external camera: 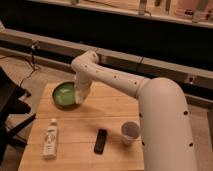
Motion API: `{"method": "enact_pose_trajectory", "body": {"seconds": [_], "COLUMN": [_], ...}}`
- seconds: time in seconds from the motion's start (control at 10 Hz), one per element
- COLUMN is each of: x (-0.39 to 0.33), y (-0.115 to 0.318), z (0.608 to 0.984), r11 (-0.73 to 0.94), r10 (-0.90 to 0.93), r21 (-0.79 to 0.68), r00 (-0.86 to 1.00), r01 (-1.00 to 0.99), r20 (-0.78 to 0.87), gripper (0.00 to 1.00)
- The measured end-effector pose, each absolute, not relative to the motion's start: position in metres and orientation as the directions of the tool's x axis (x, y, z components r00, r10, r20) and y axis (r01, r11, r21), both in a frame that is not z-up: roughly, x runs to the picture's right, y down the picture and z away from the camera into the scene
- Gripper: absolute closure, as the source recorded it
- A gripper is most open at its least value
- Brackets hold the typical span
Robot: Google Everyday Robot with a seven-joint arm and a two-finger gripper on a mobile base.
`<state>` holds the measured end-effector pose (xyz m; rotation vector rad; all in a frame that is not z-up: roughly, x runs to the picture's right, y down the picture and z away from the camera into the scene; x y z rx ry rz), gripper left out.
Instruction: Place the white sponge in the ceramic bowl
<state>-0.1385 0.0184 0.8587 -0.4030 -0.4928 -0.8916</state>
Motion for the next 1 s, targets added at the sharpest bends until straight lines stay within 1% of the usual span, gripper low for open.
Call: {"method": "enact_pose_trajectory", "body": {"seconds": [1.0], "x": [-0.165], "y": [0.007], "z": [0.862], "r11": [0.563], "r10": [-0.649], "r21": [-0.058], "r00": [0.484], "r01": [0.825], "r20": [0.587], "gripper": [0.97]}}
